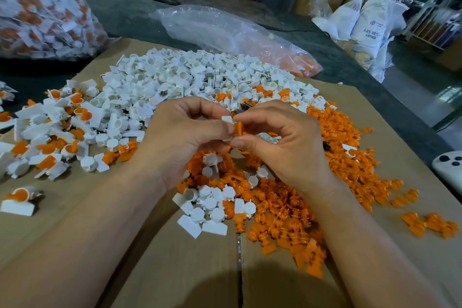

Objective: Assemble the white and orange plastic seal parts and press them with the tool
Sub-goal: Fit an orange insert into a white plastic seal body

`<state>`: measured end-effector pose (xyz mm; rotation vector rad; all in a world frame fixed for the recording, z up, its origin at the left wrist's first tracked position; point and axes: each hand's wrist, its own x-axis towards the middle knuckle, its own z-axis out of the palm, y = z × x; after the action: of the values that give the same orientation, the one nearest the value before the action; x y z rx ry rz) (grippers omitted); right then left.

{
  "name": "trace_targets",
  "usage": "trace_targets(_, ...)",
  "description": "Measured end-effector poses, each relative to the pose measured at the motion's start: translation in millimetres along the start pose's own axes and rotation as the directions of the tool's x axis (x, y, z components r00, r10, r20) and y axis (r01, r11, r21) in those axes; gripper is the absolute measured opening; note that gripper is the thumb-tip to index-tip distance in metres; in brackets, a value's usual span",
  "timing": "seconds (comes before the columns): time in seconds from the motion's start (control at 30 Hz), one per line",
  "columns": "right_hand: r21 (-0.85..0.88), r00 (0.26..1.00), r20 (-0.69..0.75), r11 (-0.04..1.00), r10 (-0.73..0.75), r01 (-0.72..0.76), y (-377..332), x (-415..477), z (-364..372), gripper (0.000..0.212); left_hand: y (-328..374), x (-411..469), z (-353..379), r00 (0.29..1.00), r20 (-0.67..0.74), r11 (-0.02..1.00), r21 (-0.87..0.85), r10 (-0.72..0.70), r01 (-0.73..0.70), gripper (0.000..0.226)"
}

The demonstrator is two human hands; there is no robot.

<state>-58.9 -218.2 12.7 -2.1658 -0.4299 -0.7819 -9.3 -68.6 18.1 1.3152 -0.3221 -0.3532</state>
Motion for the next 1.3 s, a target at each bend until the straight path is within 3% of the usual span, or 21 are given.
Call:
trace_targets(0.23,0.008,0.999,0.041,1.0,0.027,-0.028,-0.2,-0.4,-0.6,0.038,0.0,0.5,-0.8,0.998,0.006,0.996,-0.059,-0.069,0.069,0.014)
trace_targets(0.7,-0.006,0.999,0.032,1.0,0.024,-0.024,1.3,-0.7,0.2,0.036,0.0,1.7,-3.8,0.998,0.006,0.998,0.001,-0.058,0.058,0.022)
trace_targets(1.3,-0.005,0.998,-0.001,0.998,-0.061,0.061,1.5,0.0,-2.0,0.034,1.1,-2.0,0.2,0.999,0.02,0.999,0.022,0.048,-0.048,0.018)
